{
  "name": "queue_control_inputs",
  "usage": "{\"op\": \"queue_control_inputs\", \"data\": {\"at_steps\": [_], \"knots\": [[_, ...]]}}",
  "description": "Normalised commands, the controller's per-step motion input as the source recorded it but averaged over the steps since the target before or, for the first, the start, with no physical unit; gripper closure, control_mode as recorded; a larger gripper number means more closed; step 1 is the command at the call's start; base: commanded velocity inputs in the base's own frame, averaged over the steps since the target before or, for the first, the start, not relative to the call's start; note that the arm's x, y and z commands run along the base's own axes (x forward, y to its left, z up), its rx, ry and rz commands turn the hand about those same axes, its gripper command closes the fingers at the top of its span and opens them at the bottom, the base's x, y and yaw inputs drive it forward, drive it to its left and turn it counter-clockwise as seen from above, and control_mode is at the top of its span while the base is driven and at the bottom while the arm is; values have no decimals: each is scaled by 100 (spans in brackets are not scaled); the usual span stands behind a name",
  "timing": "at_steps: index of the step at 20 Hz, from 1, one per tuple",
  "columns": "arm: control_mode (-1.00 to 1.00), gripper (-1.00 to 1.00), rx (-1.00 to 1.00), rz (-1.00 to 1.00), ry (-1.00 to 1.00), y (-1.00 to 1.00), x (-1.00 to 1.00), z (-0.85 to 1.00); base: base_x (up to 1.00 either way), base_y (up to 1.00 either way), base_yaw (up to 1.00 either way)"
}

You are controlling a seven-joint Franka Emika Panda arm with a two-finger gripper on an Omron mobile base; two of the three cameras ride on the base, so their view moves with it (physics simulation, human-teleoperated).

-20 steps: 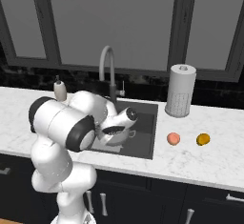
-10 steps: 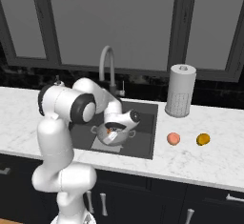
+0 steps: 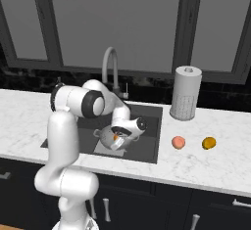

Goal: Put the colander in the sink, put the peach, mango, tangerine in the colander, and turn on the sink faucet and pour water over the colander.

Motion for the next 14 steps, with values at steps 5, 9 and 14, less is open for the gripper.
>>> {"op": "queue_control_inputs", "data": {"at_steps": [5, 9, 14], "knots": [[-100, 100, 0, 0, 0, 0, 36, -31, 0, 0, 0], [-100, 100, 0, 0, 0, 0, 38, -29, 0, 0, 0], [-100, -100, 0, 0, 0, 0, 36, -25, 0, 0, 0]]}}
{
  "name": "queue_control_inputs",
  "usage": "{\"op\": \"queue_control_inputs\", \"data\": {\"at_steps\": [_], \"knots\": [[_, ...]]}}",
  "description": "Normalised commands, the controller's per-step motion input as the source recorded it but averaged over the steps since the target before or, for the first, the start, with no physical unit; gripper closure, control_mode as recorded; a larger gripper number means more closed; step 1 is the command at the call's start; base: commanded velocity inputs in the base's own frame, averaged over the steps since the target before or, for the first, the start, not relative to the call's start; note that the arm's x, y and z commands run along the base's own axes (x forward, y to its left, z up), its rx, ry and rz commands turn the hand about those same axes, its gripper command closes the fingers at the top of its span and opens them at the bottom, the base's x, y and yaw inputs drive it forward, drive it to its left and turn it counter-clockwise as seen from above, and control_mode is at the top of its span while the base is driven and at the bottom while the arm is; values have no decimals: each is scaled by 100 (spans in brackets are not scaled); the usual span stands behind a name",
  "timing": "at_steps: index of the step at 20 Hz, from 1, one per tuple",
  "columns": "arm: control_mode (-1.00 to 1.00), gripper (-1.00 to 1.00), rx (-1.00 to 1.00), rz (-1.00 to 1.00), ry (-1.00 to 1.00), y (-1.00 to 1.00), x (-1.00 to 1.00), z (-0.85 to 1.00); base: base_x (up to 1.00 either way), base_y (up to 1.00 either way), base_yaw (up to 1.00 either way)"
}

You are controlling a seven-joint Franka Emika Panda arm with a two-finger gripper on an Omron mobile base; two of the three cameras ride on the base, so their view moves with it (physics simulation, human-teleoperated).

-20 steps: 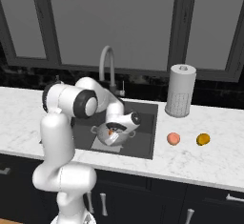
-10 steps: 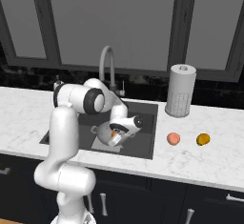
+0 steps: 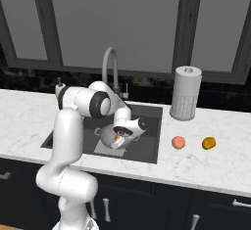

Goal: Put the colander in the sink, put the peach, mango, tangerine in the colander, and turn on the sink faucet and pour water over the colander.

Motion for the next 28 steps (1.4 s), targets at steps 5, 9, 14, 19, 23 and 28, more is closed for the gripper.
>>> {"op": "queue_control_inputs", "data": {"at_steps": [5, 9, 14, 19, 23, 28], "knots": [[-100, -100, 4, 0, -4, -13, 16, -10, 0, 0, 0], [-100, -100, 10, 0, -10, -21, 8, 0, 0, 0, 0], [-100, -100, 8, 0, -6, -4, 15, 3, 0, 0, 0], [-100, -100, 4, 0, 0, 0, 24, 52, 0, 0, 0], [-100, -100, 2, 0, -1, 0, 2, 74, 0, 0, 0], [-100, -100, 7, -2, -8, -43, -44, 58, 0, 0, 0]]}}
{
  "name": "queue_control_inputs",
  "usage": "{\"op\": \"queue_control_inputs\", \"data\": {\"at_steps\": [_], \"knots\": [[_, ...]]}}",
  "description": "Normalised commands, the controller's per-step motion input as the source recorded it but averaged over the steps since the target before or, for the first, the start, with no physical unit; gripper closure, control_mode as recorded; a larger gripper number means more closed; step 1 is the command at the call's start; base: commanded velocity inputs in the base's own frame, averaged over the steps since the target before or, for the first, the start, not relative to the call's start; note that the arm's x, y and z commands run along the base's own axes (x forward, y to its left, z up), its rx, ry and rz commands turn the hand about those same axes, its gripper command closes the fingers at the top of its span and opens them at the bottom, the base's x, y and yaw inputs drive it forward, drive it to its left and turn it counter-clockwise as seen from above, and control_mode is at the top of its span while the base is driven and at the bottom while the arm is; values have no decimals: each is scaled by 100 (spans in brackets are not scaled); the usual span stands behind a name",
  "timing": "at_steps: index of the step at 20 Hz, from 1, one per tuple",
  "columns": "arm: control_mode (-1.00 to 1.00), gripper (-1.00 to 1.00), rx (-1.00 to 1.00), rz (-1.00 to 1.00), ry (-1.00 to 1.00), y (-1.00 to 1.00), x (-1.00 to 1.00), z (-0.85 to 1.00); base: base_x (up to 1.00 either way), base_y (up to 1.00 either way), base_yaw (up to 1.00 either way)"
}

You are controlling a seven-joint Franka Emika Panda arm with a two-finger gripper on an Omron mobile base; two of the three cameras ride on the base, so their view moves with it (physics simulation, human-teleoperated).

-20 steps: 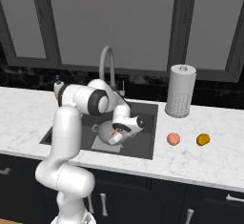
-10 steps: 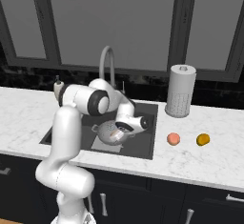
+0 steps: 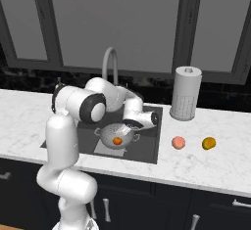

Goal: Put the colander in the sink, put the peach, mango, tangerine in the colander, and turn on the sink faucet and pour water over the colander.

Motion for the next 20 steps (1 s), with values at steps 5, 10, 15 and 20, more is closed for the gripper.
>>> {"op": "queue_control_inputs", "data": {"at_steps": [5, 10, 15, 20], "knots": [[-100, -100, 5, -5, -9, -47, -72, 51, 0, 0, 0], [-100, -100, -1, -7, -1, -19, -49, 70, 0, 0, 0], [-100, -100, -8, -9, 0, -13, -50, 76, 0, 0, 0], [-100, -100, -14, -18, 4, -32, -70, 36, 0, 0, 0]]}}
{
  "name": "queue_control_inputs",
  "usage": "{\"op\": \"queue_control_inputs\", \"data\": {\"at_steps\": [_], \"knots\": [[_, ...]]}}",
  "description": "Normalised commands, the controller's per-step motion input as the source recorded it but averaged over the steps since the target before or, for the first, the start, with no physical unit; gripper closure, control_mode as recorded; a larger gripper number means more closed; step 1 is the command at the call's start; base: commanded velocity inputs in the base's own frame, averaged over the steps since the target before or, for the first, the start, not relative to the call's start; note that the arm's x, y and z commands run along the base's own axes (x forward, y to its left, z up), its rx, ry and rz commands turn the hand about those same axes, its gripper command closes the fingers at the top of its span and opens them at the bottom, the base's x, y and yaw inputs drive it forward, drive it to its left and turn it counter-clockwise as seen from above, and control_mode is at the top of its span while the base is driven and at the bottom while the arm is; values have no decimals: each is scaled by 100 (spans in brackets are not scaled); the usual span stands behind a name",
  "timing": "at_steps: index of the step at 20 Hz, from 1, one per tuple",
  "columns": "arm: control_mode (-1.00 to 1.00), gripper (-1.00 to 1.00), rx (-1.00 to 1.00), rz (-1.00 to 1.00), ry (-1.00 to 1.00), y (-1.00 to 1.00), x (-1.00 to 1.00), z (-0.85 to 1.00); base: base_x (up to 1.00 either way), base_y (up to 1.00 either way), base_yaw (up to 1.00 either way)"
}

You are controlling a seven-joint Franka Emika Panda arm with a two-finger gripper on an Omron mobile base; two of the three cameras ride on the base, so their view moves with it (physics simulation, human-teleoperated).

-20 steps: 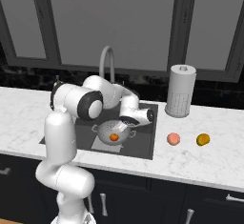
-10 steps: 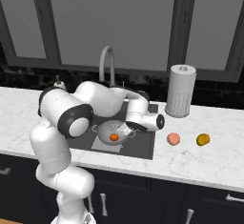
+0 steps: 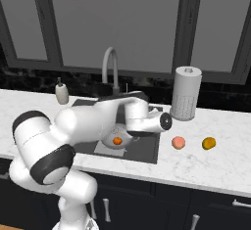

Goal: Put the colander in the sink, put the peach, mango, tangerine in the colander, and turn on the sink faucet and pour water over the colander.

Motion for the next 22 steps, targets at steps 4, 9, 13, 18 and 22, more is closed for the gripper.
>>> {"op": "queue_control_inputs", "data": {"at_steps": [4, 9, 13, 18, 22], "knots": [[-100, -100, -19, -21, 13, -37, -68, 27, 0, 0, 0], [-100, -100, -21, -21, 20, -48, -61, 21, 0, 0, 0], [-100, -100, -20, -22, 33, -61, -45, 16, 0, 0, 0], [-100, -100, -17, -16, 38, -62, -21, 16, 0, 0, 0], [-100, -100, -4, -16, 33, -55, -2, 4, 0, 0, 0]]}}
